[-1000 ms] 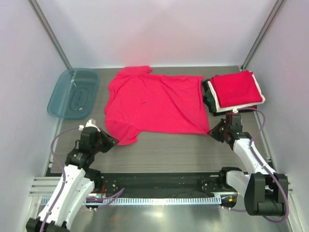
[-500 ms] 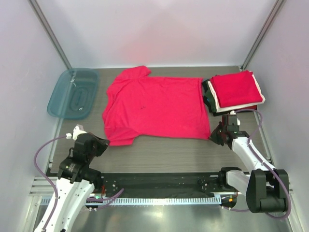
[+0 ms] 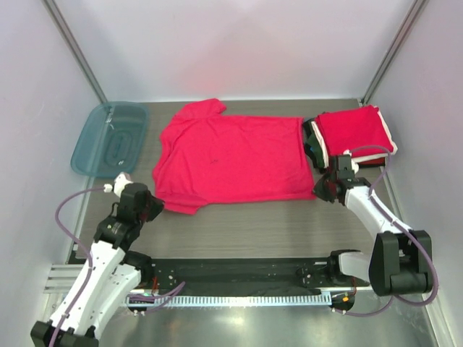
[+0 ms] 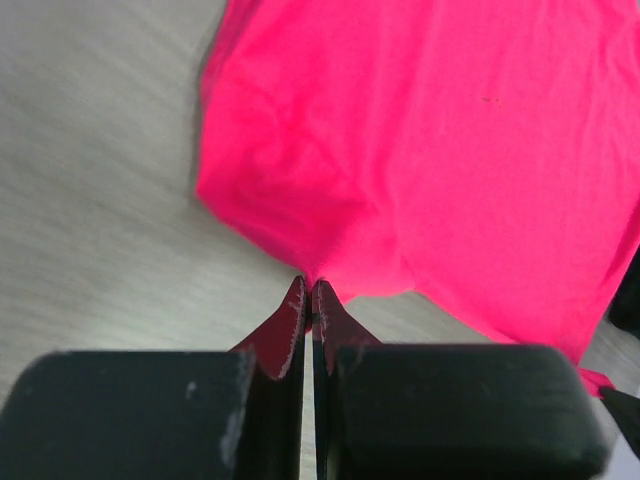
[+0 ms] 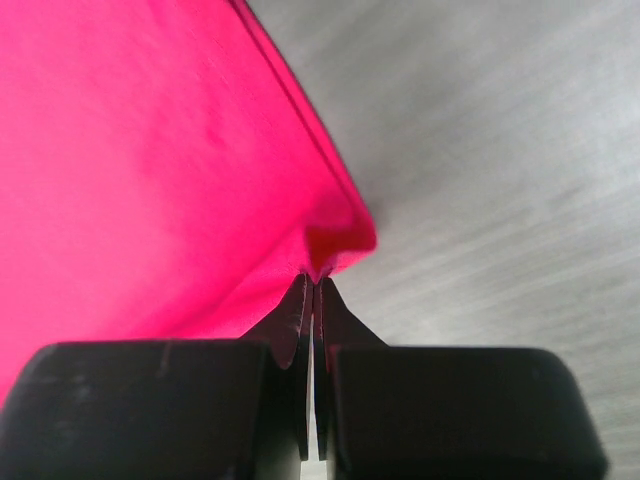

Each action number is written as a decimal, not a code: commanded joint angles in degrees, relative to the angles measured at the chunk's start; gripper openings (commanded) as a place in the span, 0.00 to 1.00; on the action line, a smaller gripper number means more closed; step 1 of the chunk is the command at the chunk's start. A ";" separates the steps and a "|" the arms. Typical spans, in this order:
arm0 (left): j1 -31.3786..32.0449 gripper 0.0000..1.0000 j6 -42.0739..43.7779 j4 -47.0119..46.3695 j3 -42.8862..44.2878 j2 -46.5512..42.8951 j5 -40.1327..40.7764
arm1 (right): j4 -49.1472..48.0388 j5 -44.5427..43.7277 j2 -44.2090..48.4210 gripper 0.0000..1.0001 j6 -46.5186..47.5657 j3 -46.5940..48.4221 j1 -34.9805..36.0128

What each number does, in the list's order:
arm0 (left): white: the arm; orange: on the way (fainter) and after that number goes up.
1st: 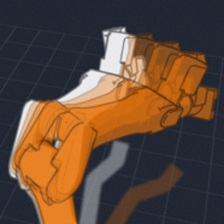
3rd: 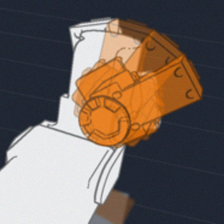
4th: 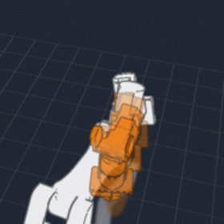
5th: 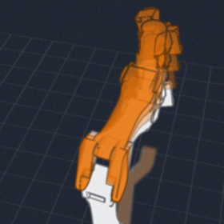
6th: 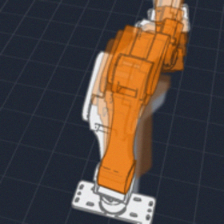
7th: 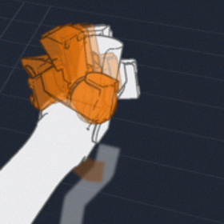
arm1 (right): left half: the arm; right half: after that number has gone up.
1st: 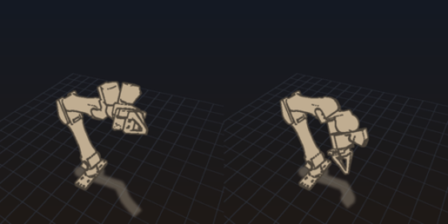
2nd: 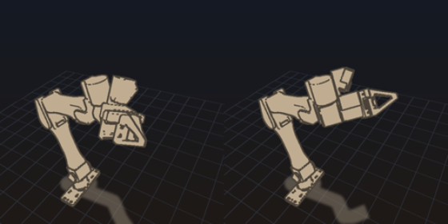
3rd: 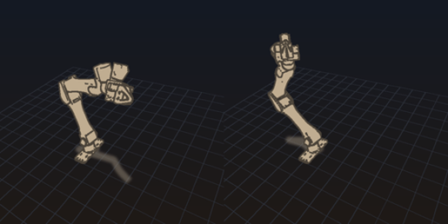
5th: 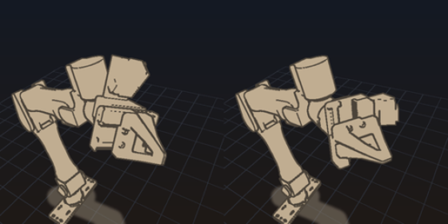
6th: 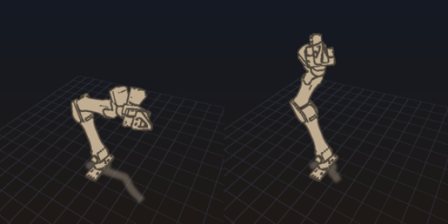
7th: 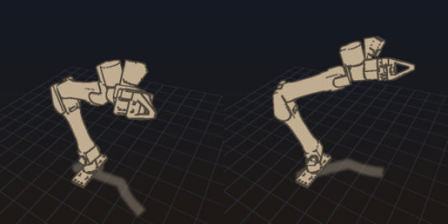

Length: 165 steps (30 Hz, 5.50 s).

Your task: Fold and stack the t-shirts

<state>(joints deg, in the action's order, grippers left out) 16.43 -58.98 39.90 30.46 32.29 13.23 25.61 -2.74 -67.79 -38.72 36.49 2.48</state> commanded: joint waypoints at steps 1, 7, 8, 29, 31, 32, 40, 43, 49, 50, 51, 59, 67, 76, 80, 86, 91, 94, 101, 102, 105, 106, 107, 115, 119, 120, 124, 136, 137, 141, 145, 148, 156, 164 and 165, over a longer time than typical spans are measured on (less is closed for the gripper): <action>0.10 0.00 3.52 -9.65 4.08 5.22 2.76 | -1.08 -1.74 -3.22 0.01 0.23 4.55 0.16; 0.10 0.00 6.06 -18.00 7.86 15.94 5.92 | -2.58 -3.41 -10.32 0.01 -0.39 11.13 0.16; 0.10 0.01 6.42 -19.67 8.56 17.26 7.40 | -2.75 -3.58 -11.39 0.01 -0.30 11.93 0.16; -0.43 0.00 13.72 -28.29 31.76 48.20 14.54 | -3.28 -6.93 -29.32 0.01 -2.06 29.95 0.07; -0.52 0.00 14.50 -29.35 32.64 49.88 14.02 | -3.37 -6.84 -30.56 0.01 -2.06 30.66 0.07; -0.52 0.00 15.03 -30.83 33.43 51.54 13.14 | -3.37 -6.84 -31.00 0.01 -2.15 30.83 0.07; -0.69 0.00 19.51 -35.58 38.36 59.11 12.08 | -3.37 -7.45 -33.02 0.01 -2.24 32.15 0.07; -0.69 0.00 21.80 -39.35 39.15 60.86 11.64 | -3.37 -7.28 -33.46 0.01 -2.32 32.68 0.07; -0.78 0.00 22.42 -45.95 38.62 62.45 10.68 | -3.46 -7.10 -34.42 0.01 -2.32 33.64 0.07; -0.87 0.01 22.51 -46.23 38.80 62.97 10.58 | -3.37 -7.01 -34.51 0.01 -2.33 33.73 0.16; -0.87 0.01 22.51 -46.23 39.15 63.24 10.32 | -3.46 -7.01 -34.60 0.01 -2.41 33.82 0.07; -2.10 0.01 21.89 -46.49 40.64 65.88 8.74 | -3.54 -7.28 -35.30 0.01 -2.41 34.52 0.07; -3.24 0.02 20.93 -46.14 43.10 69.83 6.10 | -3.63 -6.84 -36.27 0.01 -2.50 36.54 0.07; -4.91 0.02 17.94 -46.14 46.35 71.77 1.80 | -3.63 -6.66 -37.94 0.01 -2.41 38.48 -0.11; -5.53 0.02 17.50 -45.44 48.03 72.47 1.27 | -3.72 -6.40 -38.56 0.01 -2.76 38.74 -0.46; -6.32 0.02 16.44 -45.09 47.50 71.33 0.57 | -4.51 -5.17 -37.60 0.01 -2.68 39.18 -0.99; -6.41 0.02 16.62 -44.38 46.89 70.19 0.83 | -4.78 -3.94 -37.24 0.01 -2.59 40.15 -0.99; -6.58 0.02 16.27 -43.07 47.32 70.45 1.88 | -4.86 -3.94 -37.94 0.01 -2.76 41.03 -0.99; -6.93 0.02 15.74 -41.48 47.94 71.85 2.41 | -5.13 -2.44 -40.84 0.01 -2.94 44.36 -0.99; -7.02 0.02 15.65 -41.57 48.03 72.20 2.41 | -5.13 -2.36 -41.19 0.01 -3.03 44.80 -1.07; -7.02 0.02 15.74 -41.57 50.21 74.66 2.24 | -5.13 -2.44 -42.68 0.01 -3.20 46.56 -1.07; -7.11 0.02 15.83 -41.48 50.75 75.37 1.97 | -5.21 -2.27 -43.12 0.01 -3.12 47.09 -1.07; -7.20 0.05 15.83 -41.39 51.36 77.11 1.80 | -5.21 -1.48 -44.35 0.01 -2.42 47.62 -1.16; -7.37 0.45 15.65 -31.29 61.48 82.41 3.90 | -7.93 4.30 -41.73 0.48 -1.62 47.81 -0.64; -7.46 0.70 14.95 -31.64 57.44 77.23 4.17 | -11.88 4.23 -34.44 0.48 -1.80 40.52 0.33; -7.46 0.71 15.12 -31.55 55.78 76.09 3.56 | -12.68 4.59 -31.47 0.48 -1.89 36.93 0.33; -7.46 0.77 15.13 -31.11 49.45 68.71 2.50 | -16.28 4.50 -22.60 0.48 -2.32 27.51 0.68; -8.69 0.63 -0.96 -31.90 20.79 46.20 4.09 | -30.35 -5.34 -2.79 0.44 -16.38 -3.52 1.39; -8.78 0.63 -0.87 -33.12 19.83 45.76 3.73 | -31.74 -6.04 -2.87 0.44 -17.00 -4.23 1.30; -8.69 0.64 -0.79 -33.22 17.89 44.96 2.68 | -34.47 -7.89 -6.20 0.43 -19.28 -5.64 1.47; -8.69 0.64 -0.35 -33.13 17.36 46.01 4.16 | -37.38 -9.21 -10.94 0.42 -22.01 -5.47 1.48; -9.13 0.65 -0.26 -33.13 17.18 46.89 4.17 | -39.57 -9.82 -14.29 0.41 -23.68 -5.11 1.65; -11.41 0.66 -0.26 -34.01 16.56 49.27 1.54 | -43.45 -13.16 -18.87 0.38 -25.88 -5.29 2.44; -12.03 0.66 0.89 -35.06 15.42 49.97 1.53 | -40.56 -13.52 -20.19 0.01 -23.17 -2.66 2.44; -11.94 0.66 0.80 -35.67 15.16 50.32 1.10 | -39.76 -13.34 -19.23 0.01 -22.81 -2.39 2.35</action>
<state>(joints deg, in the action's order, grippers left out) 4.73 -58.33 7.20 46.41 82.17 14.72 -14.52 -13.47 -88.14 -63.18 31.59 4.69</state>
